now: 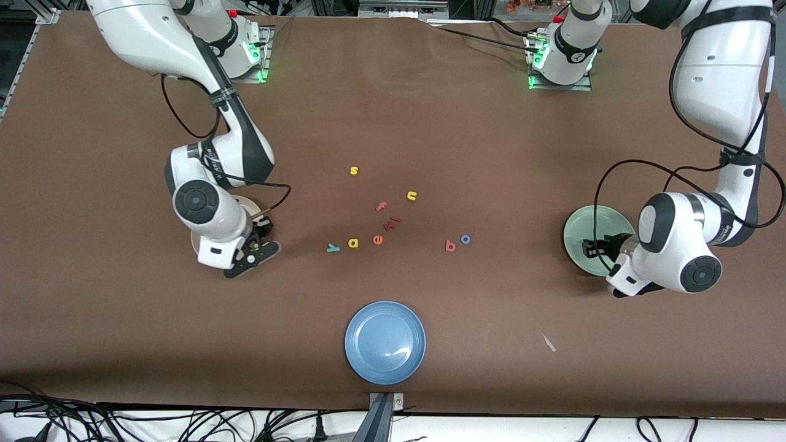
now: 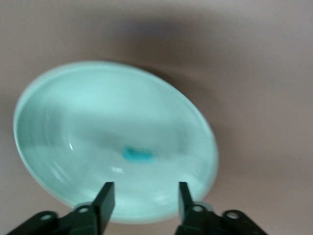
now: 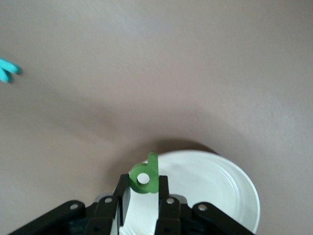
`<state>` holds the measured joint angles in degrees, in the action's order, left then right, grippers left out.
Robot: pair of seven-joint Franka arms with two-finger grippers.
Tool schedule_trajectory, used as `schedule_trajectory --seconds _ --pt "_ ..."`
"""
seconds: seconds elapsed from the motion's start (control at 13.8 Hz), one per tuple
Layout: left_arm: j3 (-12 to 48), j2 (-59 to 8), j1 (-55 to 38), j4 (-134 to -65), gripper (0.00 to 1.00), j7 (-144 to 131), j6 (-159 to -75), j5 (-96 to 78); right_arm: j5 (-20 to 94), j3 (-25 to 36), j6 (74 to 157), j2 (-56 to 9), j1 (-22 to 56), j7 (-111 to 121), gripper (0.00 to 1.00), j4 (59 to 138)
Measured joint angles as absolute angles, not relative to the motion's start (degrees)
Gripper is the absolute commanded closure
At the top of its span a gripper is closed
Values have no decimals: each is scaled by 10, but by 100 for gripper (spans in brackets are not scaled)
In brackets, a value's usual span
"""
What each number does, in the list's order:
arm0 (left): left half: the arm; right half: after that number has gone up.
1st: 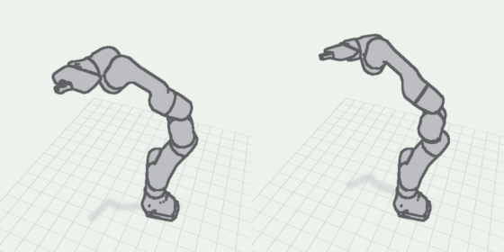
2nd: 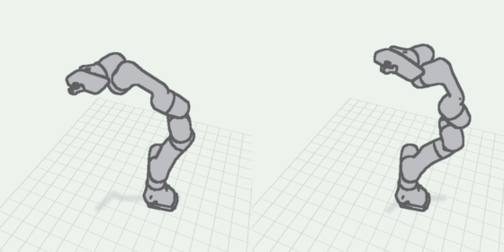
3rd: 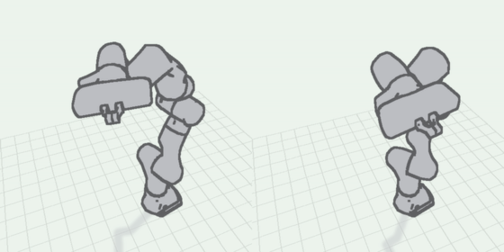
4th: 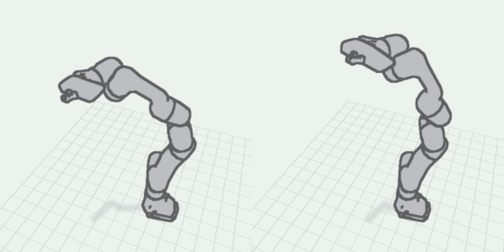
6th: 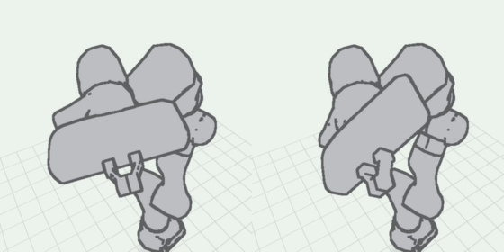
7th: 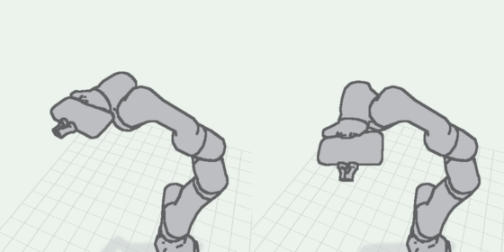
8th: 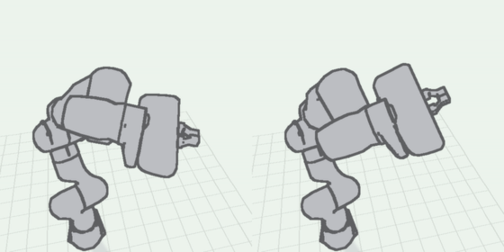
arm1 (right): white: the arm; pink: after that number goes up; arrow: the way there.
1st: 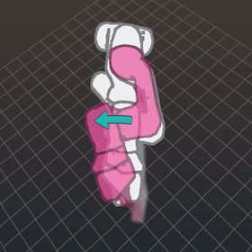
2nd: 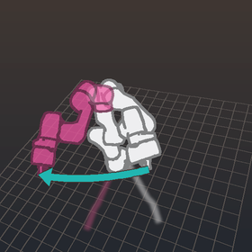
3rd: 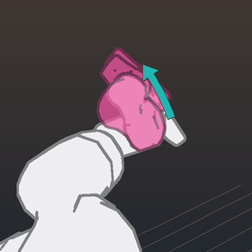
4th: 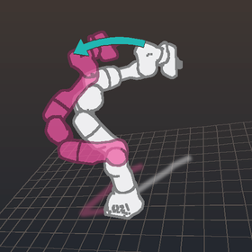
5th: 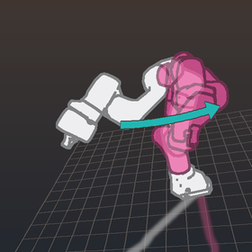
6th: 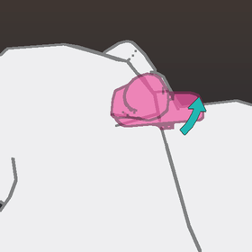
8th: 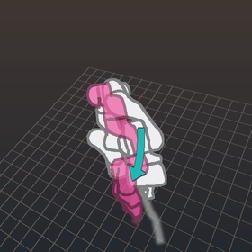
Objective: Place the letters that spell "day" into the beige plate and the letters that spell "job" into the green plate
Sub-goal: 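Open both grippers to drop the letters onto the plates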
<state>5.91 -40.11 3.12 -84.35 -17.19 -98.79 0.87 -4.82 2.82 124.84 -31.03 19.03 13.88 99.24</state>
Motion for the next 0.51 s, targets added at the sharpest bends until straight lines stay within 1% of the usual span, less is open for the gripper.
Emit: schedule_trajectory --seconds 0.15,0.22,0.29,0.36,0.44,0.51 --pt "117 -381 20 -844 11 -263 -976 8 -48 41 1310 -297 190 139 100 1060" --pt "145 -379 14 -844 11 -312 -984 5 -48 47 1346 -291 190 139 99 1098" --pt "163 -381 4 -847 11 -354 -1008 -3 -48 52 1376 -284 190 139 82 1135" --pt "171 -383 -11 -855 11 -388 -1038 -6 -48 57 1395 -277 190 139 43 1162" --pt "173 -389 -28 -864 11 -418 -1070 -7 -48 62 1405 -272 190 139 0 1179" --pt "173 -396 -44 -877 11 -447 -1109 -7 -48 66 1407 -268 190 139 0 1186"
